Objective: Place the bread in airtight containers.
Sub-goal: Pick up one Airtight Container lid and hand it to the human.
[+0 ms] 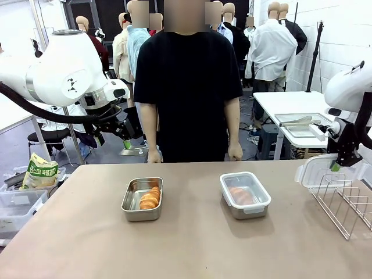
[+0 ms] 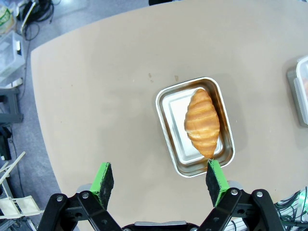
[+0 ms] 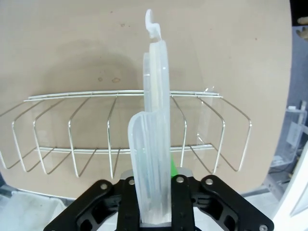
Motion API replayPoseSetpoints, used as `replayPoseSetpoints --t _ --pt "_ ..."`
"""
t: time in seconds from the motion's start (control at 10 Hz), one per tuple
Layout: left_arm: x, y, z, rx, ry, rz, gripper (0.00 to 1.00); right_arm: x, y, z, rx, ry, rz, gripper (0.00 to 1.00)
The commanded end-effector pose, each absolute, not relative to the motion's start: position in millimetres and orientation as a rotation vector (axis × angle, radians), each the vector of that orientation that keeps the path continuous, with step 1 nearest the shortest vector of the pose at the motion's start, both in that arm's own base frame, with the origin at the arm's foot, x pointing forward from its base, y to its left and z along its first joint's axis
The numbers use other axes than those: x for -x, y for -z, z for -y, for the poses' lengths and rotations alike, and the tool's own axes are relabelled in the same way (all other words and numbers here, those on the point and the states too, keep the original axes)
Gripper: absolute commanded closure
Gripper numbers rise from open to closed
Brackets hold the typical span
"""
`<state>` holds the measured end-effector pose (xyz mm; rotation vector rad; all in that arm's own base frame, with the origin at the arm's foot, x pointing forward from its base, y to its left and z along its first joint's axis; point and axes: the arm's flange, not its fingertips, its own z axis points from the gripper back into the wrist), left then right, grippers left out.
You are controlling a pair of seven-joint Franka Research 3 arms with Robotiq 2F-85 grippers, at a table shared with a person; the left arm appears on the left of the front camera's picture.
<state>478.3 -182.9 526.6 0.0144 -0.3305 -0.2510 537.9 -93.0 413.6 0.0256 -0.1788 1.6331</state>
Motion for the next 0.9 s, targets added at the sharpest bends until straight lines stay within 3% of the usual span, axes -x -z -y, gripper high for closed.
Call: replayPoseSetpoints --t 0.0,0.8 --pt "-477.8 -527.9 181.0 -0.016 0.249 0.331 0.0 -537.5 -414.1 92.6 -0.037 -1.611 0.153 1.0" --pt "-477.8 -527.9 181.0 -0.016 0.249 0.331 0.0 -494.8 -491.8 84.6 -0.06 -1.638 0.222 1.0"
